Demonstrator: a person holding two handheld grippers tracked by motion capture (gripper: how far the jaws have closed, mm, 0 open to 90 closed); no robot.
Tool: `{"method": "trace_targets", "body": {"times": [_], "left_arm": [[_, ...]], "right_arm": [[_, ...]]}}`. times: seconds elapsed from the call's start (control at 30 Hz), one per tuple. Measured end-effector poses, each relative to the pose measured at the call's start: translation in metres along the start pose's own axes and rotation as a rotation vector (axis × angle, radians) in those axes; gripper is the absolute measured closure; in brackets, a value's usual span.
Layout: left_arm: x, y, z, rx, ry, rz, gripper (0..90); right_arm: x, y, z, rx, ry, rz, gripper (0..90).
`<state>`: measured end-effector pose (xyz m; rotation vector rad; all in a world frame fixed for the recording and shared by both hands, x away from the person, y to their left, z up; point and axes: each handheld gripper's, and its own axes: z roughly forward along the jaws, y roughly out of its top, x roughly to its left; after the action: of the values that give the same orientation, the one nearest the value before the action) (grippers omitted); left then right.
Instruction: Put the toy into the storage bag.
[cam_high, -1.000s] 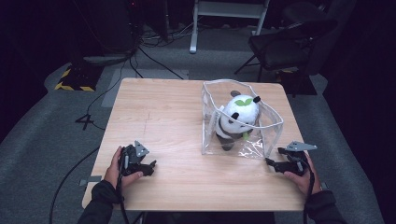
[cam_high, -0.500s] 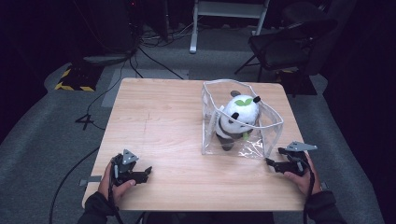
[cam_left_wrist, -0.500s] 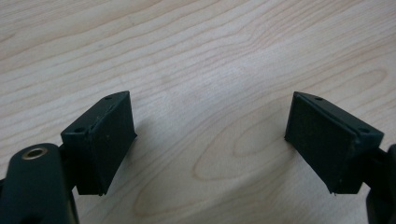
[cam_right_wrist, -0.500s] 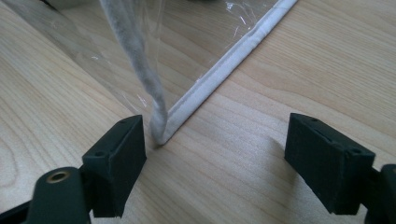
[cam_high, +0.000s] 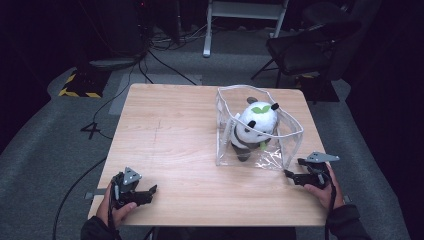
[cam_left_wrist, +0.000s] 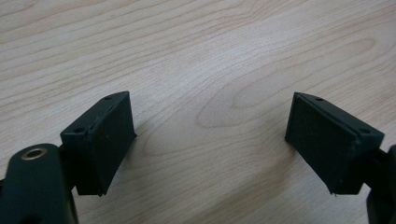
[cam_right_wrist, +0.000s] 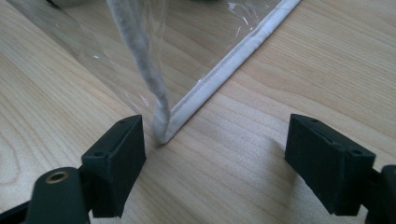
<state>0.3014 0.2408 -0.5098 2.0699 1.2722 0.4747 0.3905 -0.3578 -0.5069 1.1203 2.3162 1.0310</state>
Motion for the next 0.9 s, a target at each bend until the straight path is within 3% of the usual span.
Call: {"method": "trace_targets", "body": {"times": [0.9], "left_arm": [[0.0016,0.0012,0.0011,0.000,0.001,-0.002,15.0]], "right_arm": [[-0.0003,0.0004,0.0004,0.002,0.002,-0.003,19.4]]}}
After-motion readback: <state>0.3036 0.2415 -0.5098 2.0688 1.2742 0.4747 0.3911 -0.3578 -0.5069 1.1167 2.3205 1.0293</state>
